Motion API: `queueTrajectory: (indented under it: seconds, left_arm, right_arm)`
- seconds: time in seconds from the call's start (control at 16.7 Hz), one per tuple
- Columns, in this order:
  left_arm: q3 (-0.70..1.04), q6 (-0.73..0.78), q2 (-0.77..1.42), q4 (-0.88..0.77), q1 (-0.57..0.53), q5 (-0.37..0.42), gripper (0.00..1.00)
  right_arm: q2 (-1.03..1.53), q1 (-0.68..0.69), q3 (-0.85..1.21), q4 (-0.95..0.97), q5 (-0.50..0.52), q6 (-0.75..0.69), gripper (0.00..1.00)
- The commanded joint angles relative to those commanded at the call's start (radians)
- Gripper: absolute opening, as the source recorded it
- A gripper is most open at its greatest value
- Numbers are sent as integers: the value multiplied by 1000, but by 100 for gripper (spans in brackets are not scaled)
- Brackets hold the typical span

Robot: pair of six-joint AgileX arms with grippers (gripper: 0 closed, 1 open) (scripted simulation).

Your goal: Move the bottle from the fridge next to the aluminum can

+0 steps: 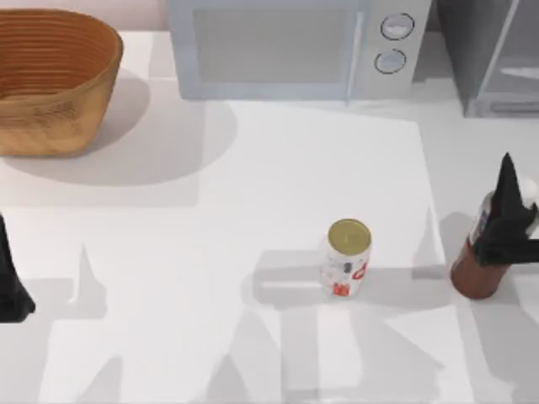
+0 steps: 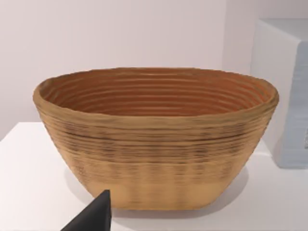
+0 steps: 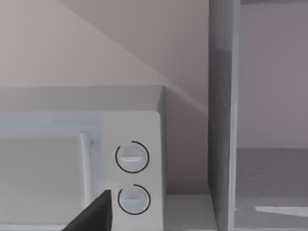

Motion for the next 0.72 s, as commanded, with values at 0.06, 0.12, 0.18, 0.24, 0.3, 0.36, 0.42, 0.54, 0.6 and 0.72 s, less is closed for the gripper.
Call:
queueTrajectory:
  seconds: [0.06,0.12,0.18,0.24,0.3,0.36,0.42,0.54,0.6,0.72]
  left_arm:
    - [0,0,0,0,0,0,100]
    - [0,0,0,0,0,0,100]
    - [0,0,0,0,0,0,100]
    - [0,0,0,0,0,0,100]
    - [0,0,0,0,0,0,100]
    - [0,0,0,0,0,0,100]
    - [0,0,0,0,0,0,100]
    - [0,0,0,0,0,0,100]
    - [0,0,0,0,0,0,100]
    - [0,0,0,0,0,0,100]
  right_arm:
    - [-88,-30,1,-68,-44,-7,100]
    - [-182,-62,2,-145,-89,-13,100]
    - [-279,-97,2,-231,-133,-18,100]
    - [-379,-133,1,-324,-178,-21,100]
    - [-476,-171,0,-424,-220,-23,100]
    - [-572,-208,-2,-529,-261,-23,100]
    - [-663,-246,-4,-635,-299,-22,100]
    - [-833,-321,-8,-845,-367,-16,100]
    - [-911,-358,-12,-945,-397,-11,100]
    - [-1050,-426,-19,-1123,-445,3,100]
